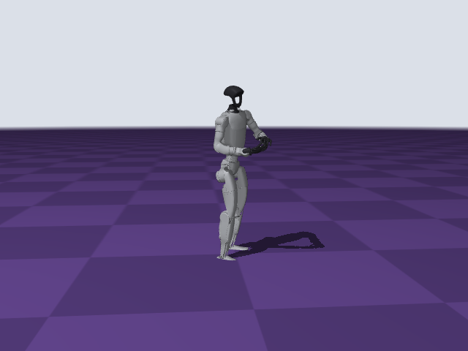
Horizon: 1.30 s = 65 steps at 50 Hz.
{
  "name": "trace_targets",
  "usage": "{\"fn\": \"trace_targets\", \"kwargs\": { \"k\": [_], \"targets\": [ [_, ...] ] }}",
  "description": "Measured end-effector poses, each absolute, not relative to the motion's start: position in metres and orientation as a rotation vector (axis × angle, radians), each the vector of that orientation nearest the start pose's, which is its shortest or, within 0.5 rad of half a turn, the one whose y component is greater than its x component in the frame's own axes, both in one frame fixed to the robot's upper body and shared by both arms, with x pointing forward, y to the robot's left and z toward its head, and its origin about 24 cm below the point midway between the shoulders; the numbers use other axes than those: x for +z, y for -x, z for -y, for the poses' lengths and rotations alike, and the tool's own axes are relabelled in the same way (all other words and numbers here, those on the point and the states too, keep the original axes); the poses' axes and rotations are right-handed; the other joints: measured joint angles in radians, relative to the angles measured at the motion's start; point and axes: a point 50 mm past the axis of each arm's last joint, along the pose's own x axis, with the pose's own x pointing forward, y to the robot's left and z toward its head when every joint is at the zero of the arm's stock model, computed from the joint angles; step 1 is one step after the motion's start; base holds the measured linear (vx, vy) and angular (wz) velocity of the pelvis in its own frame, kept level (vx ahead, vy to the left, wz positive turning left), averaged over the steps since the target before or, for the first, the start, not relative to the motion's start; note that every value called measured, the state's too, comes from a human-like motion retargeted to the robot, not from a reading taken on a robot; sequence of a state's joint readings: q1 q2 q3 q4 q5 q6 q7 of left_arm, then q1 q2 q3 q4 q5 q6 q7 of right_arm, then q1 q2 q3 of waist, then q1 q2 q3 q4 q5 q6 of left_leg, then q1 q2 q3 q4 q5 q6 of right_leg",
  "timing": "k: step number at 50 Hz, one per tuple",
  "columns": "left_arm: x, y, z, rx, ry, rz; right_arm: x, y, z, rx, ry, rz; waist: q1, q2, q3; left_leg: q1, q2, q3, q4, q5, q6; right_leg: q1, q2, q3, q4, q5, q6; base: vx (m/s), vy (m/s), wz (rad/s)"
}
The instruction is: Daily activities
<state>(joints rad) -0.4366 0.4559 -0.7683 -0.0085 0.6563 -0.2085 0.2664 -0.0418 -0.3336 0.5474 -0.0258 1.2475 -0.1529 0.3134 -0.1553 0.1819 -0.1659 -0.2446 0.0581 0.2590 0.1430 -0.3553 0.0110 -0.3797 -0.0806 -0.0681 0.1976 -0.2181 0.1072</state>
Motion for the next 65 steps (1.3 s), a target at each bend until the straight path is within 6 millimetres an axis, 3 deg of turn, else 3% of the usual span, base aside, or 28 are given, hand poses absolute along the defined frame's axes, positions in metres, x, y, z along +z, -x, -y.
{"fn": "trace_targets", "kwargs": {
  "k": [8, 17, 24, 33, 37, 41, 52, 65],
  "targets": [
    [0.089, -0.276, -0.044, -0.589, -1.173, 0.747, 0.026, -0.227, 0.133, 0.417, -0.882, -0.077, -0.079, -0.01, 0.018, 0.0, 0.012, 0.048, 0.003, -0.008, -0.008, -0.025, 0.02, 0.048, -0.003, 0.002, 0.014, -0.03, -0.04, -0.34],
    [0.052, -0.32, -0.067, -0.659, -1.574, 0.514, -0.025, -0.216, 0.18, 0.138, -0.705, -0.256, -0.166, -0.024, 0.047, 0.018, 0.025, 0.093, -0.013, 0.002, -0.024, -0.034, 0.045, 0.096, -0.019, 0.015, 0.019, -0.02, -0.05, -0.33],
    [0.039, -0.346, -0.1, -0.709, -1.821, 0.288, -0.06, -0.202, 0.201, 0.092, -0.495, -0.439, -0.186, -0.037, 0.061, 0.03, 0.03, 0.102, -0.026, 0.013, -0.026, -0.022, 0.058, 0.115, -0.055, 0.039, 0.025, 0.0, -0.02, -0.16],
    [0.048, -0.348, -0.122, -0.722, -1.808, 0.234, -0.084, -0.187, 0.22, 0.108, -0.212, -0.594, -0.153, -0.065, 0.045, 0.048, 0.024, 0.097, -0.047, 0.025, -0.023, 0.013, 0.056, 0.116, -0.115, 0.066, 0.035, 0.0, 0.0, 0.0],
    [0.047, -0.337, -0.127, -0.731, -1.721, 0.243, -0.091, -0.179, 0.229, 0.103, -0.07, -0.646, -0.125, -0.083, 0.033, 0.057, 0.018, 0.095, -0.053, 0.026, -0.019, 0.033, 0.051, 0.114, -0.142, 0.075, 0.04, 0.0, 0.0, 0.0],
    [0.033, -0.318, -0.13, -0.754, -1.593, 0.204, -0.098, -0.172, 0.239, 0.085, 0.075, -0.698, -0.094, -0.104, 0.025, 0.067, 0.013, 0.092, -0.055, 0.023, -0.012, 0.056, 0.045, 0.112, -0.17, 0.083, 0.045, 0.0, 0.0, 0.0],
    [-0.046, -0.238, -0.153, -0.787, -1.202, -0.159, -0.117, -0.157, 0.247, 0.055, 0.357, -0.808, 0.0, -0.156, 0.015, 0.099, -0.003, 0.081, -0.059, 0.013, 0.01, 0.119, 0.027, 0.092, -0.231, 0.097, 0.06, 0.0, 0.0, 0.0],
    [-0.12, -0.142, -0.202, -0.565, -0.862, -0.706, -0.137, -0.138, 0.228, 0.087, 0.41, -0.897, 0.101, -0.192, 0.013, 0.136, -0.023, 0.05, -0.069, 0.017, 0.033, 0.175, 0.007, 0.043, -0.255, 0.096, 0.075, 0.0, 0.0, 0.0]
  ]
}}
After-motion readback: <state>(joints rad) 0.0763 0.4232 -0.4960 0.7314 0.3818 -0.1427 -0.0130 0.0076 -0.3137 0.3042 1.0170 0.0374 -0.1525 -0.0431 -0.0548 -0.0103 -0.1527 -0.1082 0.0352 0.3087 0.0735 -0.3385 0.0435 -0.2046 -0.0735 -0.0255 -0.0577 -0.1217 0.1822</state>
